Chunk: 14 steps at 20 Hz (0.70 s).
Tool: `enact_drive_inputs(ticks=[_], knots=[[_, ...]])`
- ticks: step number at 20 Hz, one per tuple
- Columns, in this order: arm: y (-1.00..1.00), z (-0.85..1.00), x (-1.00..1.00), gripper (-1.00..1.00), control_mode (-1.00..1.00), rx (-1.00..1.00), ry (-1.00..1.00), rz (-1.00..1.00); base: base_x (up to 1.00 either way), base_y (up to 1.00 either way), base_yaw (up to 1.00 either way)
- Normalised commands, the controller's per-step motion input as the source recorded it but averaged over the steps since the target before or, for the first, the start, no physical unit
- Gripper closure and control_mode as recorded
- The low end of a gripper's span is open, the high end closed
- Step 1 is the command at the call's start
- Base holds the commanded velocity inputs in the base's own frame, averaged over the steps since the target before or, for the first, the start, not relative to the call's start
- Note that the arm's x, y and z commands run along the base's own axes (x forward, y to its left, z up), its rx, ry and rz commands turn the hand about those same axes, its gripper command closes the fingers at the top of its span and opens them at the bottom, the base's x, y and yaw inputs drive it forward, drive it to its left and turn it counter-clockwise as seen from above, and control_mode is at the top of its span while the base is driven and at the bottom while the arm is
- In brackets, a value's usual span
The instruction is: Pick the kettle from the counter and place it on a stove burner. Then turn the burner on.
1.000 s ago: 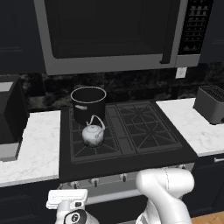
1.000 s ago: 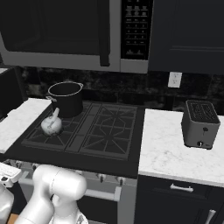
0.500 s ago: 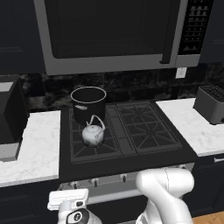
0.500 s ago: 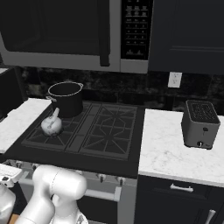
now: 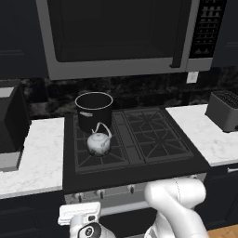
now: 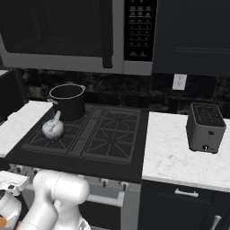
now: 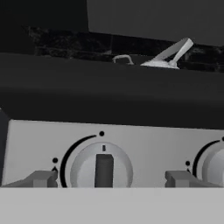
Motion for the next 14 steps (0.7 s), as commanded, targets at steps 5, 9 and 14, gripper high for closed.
enact_drive_inputs(ticks=[5, 9, 14], knots=[[-0.24, -0.29, -0.03, -1.0, -1.0, 0.0, 0.0, 0.0, 0.0, 0.0, 0.0], [0.0, -0.19, 0.13, -1.0, -1.0, 0.0, 0.0, 0.04, 0.0, 0.0, 0.0], [0.0, 0.0, 0.03, -1.0, -1.0, 0.0, 0.0, 0.05, 0.0, 0.0, 0.0]])
